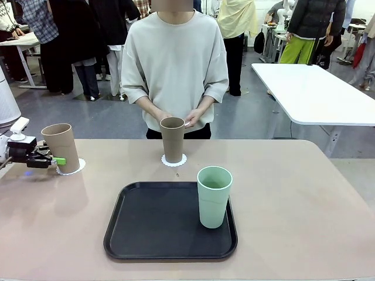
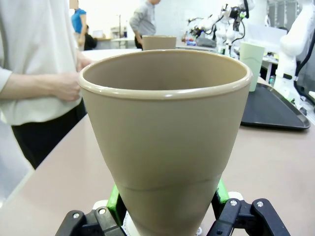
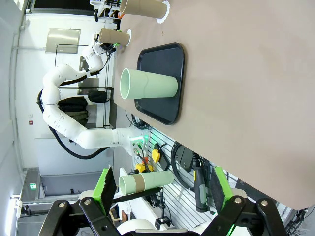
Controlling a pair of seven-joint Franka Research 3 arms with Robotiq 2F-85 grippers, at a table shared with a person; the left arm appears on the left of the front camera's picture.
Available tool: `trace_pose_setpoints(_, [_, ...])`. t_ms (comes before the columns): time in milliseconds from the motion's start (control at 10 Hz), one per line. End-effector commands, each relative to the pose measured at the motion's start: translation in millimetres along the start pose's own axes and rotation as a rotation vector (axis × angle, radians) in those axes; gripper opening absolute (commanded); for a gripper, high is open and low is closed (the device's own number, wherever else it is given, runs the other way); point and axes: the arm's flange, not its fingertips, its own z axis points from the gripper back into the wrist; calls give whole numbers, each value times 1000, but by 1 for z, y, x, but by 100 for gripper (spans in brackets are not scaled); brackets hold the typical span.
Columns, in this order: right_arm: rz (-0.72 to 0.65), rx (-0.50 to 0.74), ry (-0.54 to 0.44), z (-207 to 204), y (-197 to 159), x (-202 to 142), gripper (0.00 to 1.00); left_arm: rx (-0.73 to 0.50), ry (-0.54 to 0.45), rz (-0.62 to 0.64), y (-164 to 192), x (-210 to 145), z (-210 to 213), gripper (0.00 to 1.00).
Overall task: Place coasters on the table and set cups on them.
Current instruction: Take one Reusable plastic cup from the Flat Tray and place it on a coaster set by the human.
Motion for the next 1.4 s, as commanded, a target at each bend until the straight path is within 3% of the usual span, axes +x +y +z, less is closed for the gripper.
trace_pose_setpoints(0, [3,4,0,0,0,0,100,5,30,-47,-3,0,-4,82])
trace_pose_setpoints(100, [3,4,0,0,0,0,100,7,40,-45,-4,-1,-5,100])
trace_pose_setpoints(1000, [3,4,0,0,0,0,100,-11,112,-35,-1,-2,-8,100])
trace_pose_setpoints(1300, [3,4,0,0,0,0,100,-6,184,-44,2,-2,-7,100])
